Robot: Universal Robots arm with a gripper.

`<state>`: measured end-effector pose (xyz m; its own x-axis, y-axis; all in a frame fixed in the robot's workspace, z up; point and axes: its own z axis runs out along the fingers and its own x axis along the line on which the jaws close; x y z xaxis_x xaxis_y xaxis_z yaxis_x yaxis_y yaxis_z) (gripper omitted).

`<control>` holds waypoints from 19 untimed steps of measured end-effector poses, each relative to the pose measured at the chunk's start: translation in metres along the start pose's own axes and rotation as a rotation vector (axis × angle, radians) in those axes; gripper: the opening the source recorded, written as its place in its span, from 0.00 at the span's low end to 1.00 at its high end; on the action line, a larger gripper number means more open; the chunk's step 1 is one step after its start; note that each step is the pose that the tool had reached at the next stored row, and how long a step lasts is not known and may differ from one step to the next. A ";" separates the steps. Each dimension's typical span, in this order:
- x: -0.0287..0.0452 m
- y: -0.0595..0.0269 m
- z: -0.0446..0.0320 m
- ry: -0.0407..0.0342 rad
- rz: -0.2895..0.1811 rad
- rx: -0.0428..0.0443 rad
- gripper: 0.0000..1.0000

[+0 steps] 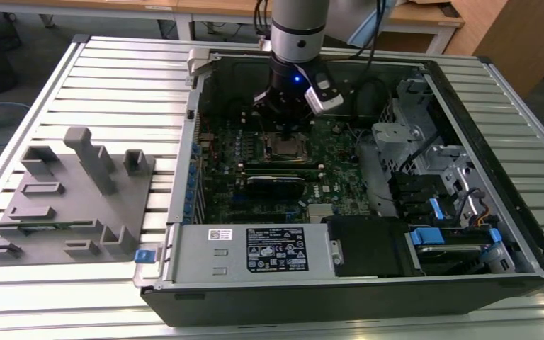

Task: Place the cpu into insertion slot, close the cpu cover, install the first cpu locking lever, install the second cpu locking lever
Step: 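Close the cpu cover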

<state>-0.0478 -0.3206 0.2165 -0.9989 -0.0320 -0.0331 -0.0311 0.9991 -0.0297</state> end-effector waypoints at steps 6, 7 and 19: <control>0.0098 0.0000 0.0004 0.0001 0.000 0.0001 0.11; 0.0114 -0.0002 0.0004 0.0000 -0.001 0.0000 0.11; 0.0197 -0.0043 0.0007 0.0000 -0.002 0.0000 0.11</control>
<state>-0.0673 -0.3256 0.2153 -0.9989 -0.0342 -0.0331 -0.0333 0.9990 -0.0298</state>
